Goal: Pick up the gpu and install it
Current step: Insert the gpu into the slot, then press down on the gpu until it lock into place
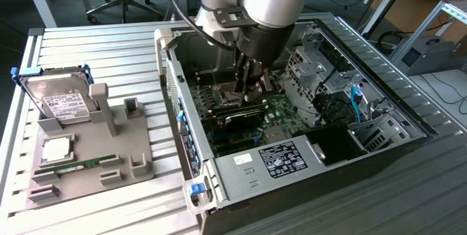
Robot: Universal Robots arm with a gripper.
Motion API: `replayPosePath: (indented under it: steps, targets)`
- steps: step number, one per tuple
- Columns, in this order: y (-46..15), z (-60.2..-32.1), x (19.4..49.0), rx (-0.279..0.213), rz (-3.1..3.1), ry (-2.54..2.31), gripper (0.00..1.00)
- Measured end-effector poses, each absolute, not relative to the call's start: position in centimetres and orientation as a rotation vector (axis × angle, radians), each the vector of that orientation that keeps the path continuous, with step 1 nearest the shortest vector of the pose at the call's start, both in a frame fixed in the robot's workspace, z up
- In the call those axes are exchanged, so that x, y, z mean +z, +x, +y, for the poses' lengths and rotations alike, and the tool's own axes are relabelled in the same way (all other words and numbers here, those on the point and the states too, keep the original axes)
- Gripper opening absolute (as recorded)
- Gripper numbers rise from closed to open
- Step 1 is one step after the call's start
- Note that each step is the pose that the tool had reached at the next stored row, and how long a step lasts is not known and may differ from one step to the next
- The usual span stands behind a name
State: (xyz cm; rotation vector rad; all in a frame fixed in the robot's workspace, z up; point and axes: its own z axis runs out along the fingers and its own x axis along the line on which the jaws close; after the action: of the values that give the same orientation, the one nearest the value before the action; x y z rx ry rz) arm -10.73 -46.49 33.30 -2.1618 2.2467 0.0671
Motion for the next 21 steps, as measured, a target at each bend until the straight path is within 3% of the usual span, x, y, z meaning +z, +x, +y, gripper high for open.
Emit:
replayPosePath:
  steps: [17, 18, 19, 21]
  targets:
    - [-10.73, -46.49, 33.84, 0.067, 2.247, -2.162, 0.41]
    - [-10.73, -46.49, 33.84, 0.067, 2.247, -2.162, 0.39]
    - [-10.73, -46.49, 33.84, 0.067, 2.247, -2.162, 0.26]
    - [-10.73, -46.49, 33.84, 0.067, 2.247, -2.162, 0.26]
